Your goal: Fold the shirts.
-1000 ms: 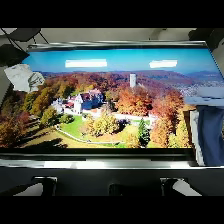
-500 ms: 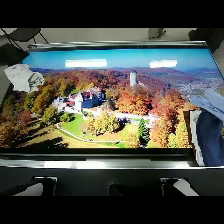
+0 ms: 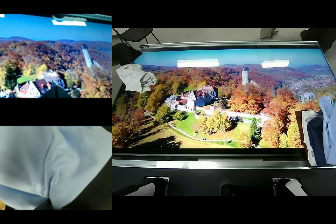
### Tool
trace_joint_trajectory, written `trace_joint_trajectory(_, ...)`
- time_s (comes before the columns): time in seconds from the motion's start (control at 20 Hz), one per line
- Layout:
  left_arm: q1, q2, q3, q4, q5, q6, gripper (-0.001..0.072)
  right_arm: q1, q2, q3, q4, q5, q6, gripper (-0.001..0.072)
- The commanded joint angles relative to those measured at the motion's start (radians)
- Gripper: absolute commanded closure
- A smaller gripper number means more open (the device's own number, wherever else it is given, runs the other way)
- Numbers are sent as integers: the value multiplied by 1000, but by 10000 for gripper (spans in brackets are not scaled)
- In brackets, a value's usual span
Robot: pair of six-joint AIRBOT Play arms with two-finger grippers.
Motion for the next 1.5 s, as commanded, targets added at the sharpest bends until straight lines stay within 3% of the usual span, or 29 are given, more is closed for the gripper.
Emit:
trace_joint_trajectory(0.0,-11,-1,0,0,-1,0,676,-1,-1,-79,-49,-161,-12,664)
trace_joint_trajectory(0.1,-22,-1,0,0,-1,0,676,-1,-6,-79,-27,-192,-26,661)
trace_joint_trajectory(0.15,-30,-1,0,0,-1,0,676,-1,-6,-78,-16,-201,-27,503)
trace_joint_trajectory(0.2,-37,-1,0,0,-1,-2,676,-1,-6,-78,-11,-210,-35,195)
trace_joint_trajectory(0.25,-42,-1,0,0,-1,-3,676,-1,-6,-71,-10,-206,-63,37)
trace_joint_trajectory(0.45,-48,9,7,0,0,-2,677,0,-5,125,-23,-249,-122,44)
trace_joint_trajectory(0.55,-56,9,35,28,19,7,679,3,-3,315,108,-375,-144,50)
trace_joint_trajectory(0.6,-80,9,49,113,54,0,680,31,2,391,174,-448,-144,51)
trace_joint_trajectory(0.7,-178,-4,58,461,116,-114,680,185,16,490,245,-578,-143,60)
trace_joint_trajectory(0.8,-294,-60,58,806,56,-235,678,438,22,500,237,-615,-131,60)
trace_joint_trajectory(0.85,-325,-96,57,856,1,-257,671,577,10,496,224,-588,-98,60)
trace_joint_trajectory(0.9,-340,-132,45,846,-71,-272,529,724,-18,496,201,-530,-38,60)
trace_joint_trajectory(0.95,-349,-162,21,823,-163,-305,256,850,-56,496,173,-476,16,52)
trace_joint_trajectory(1.0,-350,-188,-22,771,-280,-332,48,967,-110,495,145,-406,56,47)
trace_joint_trajectory(1.1,-349,-183,-187,621,-344,-328,41,1121,-226,487,164,-257,72,52)
trace_joint_trajectory(1.2,-354,-101,-383,571,-217,-369,43,1218,-328,481,174,-156,72,59)
trace_joint_trajectory(1.3,-355,-9,-523,579,-86,-412,44,1276,-384,481,145,-133,72,48)
trace_joint_trajectory(1.45,-355,31,-569,579,-57,-412,43,1307,-408,481,139,-128,72,47)
